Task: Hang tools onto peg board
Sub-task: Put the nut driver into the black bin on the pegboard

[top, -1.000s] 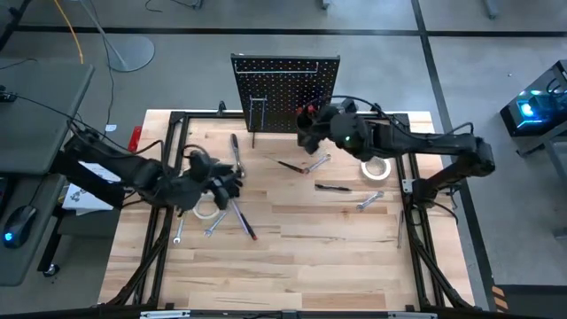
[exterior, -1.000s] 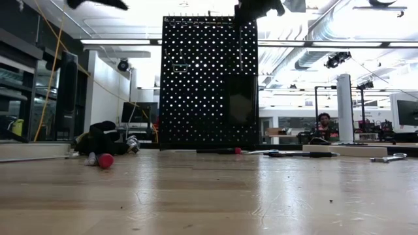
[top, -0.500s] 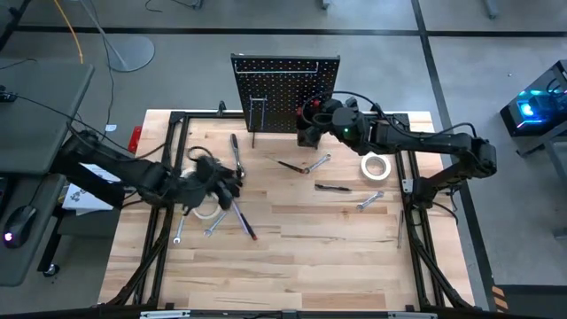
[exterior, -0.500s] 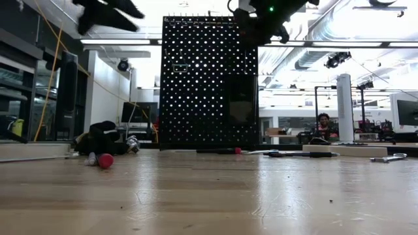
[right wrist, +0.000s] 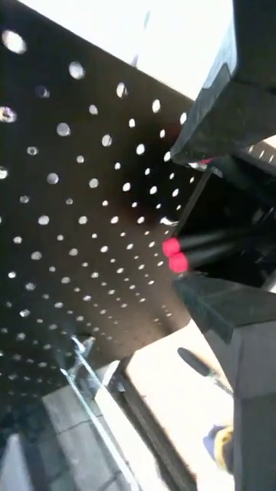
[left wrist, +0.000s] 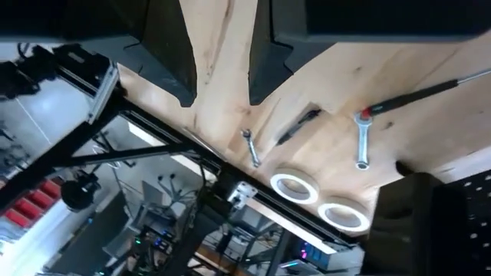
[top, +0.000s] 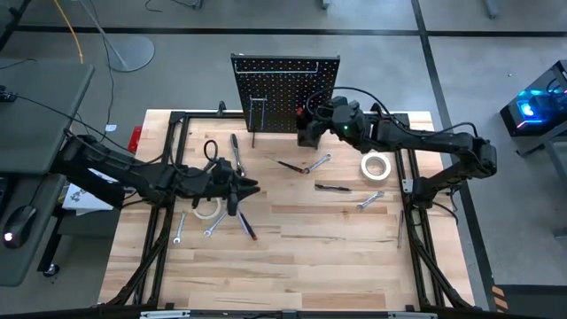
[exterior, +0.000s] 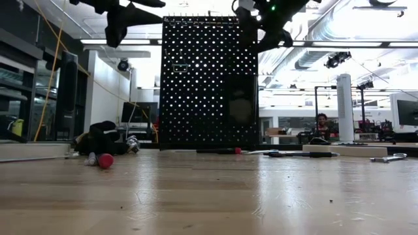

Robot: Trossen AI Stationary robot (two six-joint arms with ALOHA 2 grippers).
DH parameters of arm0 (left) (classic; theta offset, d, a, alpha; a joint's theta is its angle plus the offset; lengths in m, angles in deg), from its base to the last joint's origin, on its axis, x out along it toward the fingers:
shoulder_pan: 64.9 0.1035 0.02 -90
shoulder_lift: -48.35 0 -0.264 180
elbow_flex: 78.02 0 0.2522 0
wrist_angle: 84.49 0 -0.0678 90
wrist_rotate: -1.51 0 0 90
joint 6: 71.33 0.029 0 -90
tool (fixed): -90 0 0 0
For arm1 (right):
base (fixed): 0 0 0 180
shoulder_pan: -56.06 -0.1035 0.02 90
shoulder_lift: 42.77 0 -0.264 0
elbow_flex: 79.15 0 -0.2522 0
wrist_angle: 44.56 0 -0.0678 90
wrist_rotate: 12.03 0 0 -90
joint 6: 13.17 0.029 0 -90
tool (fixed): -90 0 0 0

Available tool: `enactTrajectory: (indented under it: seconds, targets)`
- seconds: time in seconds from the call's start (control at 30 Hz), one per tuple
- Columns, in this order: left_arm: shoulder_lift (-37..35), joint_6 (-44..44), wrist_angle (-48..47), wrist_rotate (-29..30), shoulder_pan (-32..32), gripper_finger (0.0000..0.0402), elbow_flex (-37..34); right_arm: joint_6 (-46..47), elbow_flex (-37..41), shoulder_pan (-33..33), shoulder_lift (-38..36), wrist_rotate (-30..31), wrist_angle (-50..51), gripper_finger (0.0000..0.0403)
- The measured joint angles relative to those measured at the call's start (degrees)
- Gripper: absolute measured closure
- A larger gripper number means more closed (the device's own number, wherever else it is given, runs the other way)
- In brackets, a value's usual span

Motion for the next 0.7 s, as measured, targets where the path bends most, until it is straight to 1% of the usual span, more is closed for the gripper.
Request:
enactTrajectory:
  seconds: [0.13,0.27,0.33,0.4,0.47,0.53,0.6,0.7]
  targets:
    - [-0.2,4.4,-0.1,-0.1,0.2,0.0298,0.4,-2.4,-2.6,-1.7,-2.7,-0.1,4.5,0.0150]
    - [0.8,9.0,-0.4,-0.3,2.1,0.0298,0.4,-2.5,-4.5,-4.4,-5.6,-0.2,11.0,0.0149]
    - [1.6,11.0,-0.8,-2.4,3.4,0.0298,0.4,-0.9,-4.8,-6.3,-7.3,-1.1,14.8,0.0149]
    - [2.4,12.1,-2.6,-5.9,4.4,0.0298,0.4,2.5,-4.8,-8.3,-8.4,-3.4,19.7,0.0149]
    - [3.1,11.8,-6.5,-9.7,5.0,0.0298,0.4,5.9,-4.8,-10.4,-8.6,-6.1,25.2,0.0148]
    - [3.3,10.5,-11.1,-12.7,5.0,0.0298,0.4,9.3,-4.7,-12.7,-8.4,-7.3,30.4,0.0148]
    - [3.2,9.2,-16.0,-15.4,4.4,0.0298,0.4,12.6,-3.9,-14.9,-8.0,-7.3,32.8,0.0148]
    - [3.1,7.0,-25.1,-19.0,2.5,0.0297,0.4,16.6,-1.7,-17.6,-7.6,-7.3,33.4,0.0148]
